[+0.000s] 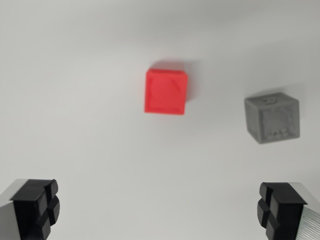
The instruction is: Destack cube
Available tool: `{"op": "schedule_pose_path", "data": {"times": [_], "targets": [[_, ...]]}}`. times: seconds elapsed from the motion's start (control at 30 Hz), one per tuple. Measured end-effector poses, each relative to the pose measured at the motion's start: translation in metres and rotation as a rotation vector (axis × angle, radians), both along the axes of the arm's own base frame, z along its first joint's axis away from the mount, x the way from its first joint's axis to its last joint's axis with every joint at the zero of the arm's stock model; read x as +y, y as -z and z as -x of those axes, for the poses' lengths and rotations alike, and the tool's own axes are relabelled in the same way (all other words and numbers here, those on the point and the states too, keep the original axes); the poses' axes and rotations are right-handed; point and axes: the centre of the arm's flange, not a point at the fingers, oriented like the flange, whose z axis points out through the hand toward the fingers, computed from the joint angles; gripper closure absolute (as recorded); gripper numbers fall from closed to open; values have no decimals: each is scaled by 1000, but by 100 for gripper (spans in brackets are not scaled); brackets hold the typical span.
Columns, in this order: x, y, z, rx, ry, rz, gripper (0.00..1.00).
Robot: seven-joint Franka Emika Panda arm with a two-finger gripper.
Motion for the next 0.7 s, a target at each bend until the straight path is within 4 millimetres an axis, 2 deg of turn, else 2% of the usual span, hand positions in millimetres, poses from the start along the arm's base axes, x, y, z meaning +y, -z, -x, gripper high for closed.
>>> {"op": "schedule_pose_path", "data": {"times": [0.33, 0.7], "targets": [[0, -18, 0, 0, 0, 0, 0], [0, -22, -1, 1, 0, 0, 0]]}}
